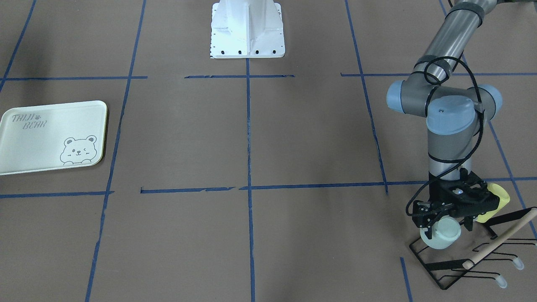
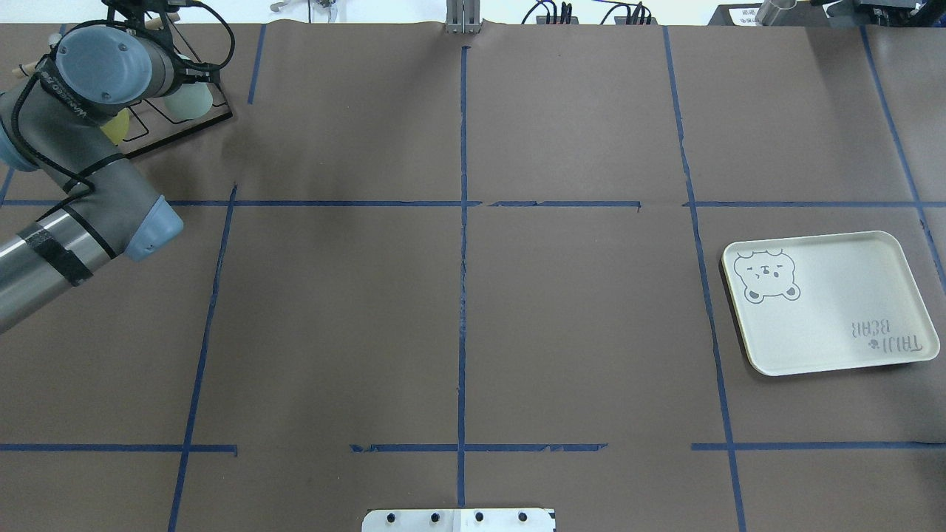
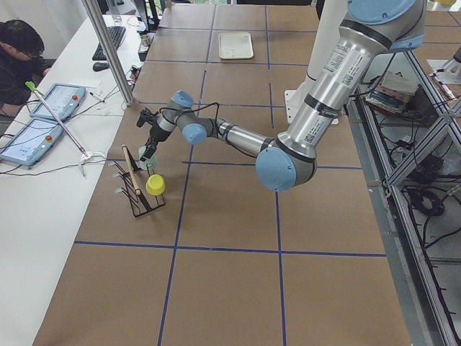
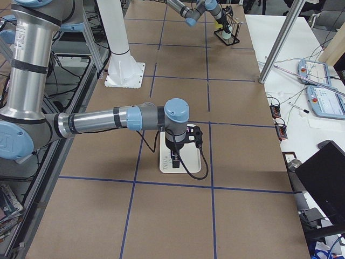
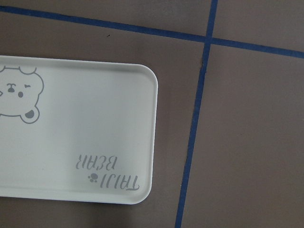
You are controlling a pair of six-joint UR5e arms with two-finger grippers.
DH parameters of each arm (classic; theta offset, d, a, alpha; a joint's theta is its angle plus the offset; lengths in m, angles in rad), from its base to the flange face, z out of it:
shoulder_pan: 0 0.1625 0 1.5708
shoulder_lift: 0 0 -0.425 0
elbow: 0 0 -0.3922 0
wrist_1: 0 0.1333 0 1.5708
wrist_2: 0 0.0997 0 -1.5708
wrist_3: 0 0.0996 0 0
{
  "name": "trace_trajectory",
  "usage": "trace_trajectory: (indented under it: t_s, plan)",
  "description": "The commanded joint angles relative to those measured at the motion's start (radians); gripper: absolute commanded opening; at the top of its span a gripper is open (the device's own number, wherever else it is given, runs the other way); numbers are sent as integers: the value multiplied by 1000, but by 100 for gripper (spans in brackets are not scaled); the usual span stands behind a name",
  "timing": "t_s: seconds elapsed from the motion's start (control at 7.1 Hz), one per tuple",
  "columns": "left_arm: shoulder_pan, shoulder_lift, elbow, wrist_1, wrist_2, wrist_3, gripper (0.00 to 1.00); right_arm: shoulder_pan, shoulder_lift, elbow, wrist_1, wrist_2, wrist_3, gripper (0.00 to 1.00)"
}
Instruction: Left arm grabs green cup and hands to right arm on tray
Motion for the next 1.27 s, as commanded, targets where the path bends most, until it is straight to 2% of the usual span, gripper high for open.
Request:
trace_trajectory:
  t_s: [0.0, 0.28, 0.56, 0.85, 0.99, 1.13]
  plan:
    - [-1, -1, -2, -2, -1, 5, 41, 0, 0, 0, -1, 0, 0, 100]
    - [-4, -1, -51, 1, -10, 26, 39, 0, 0, 0, -1, 0, 0, 100]
    - [-21, 14, -188, 33, -36, 27, 37, 0, 0, 0, -1, 0, 0, 100]
    - [-70, 66, -397, 172, -105, 27, 37, 0, 0, 0, -1, 0, 0, 100]
    - [-73, 84, -519, 277, -105, 27, 37, 0, 0, 0, -1, 2, 0, 100]
    - [-70, 91, -578, 318, -108, 7, 40, -2, 0, 0, -1, 5, 0, 100]
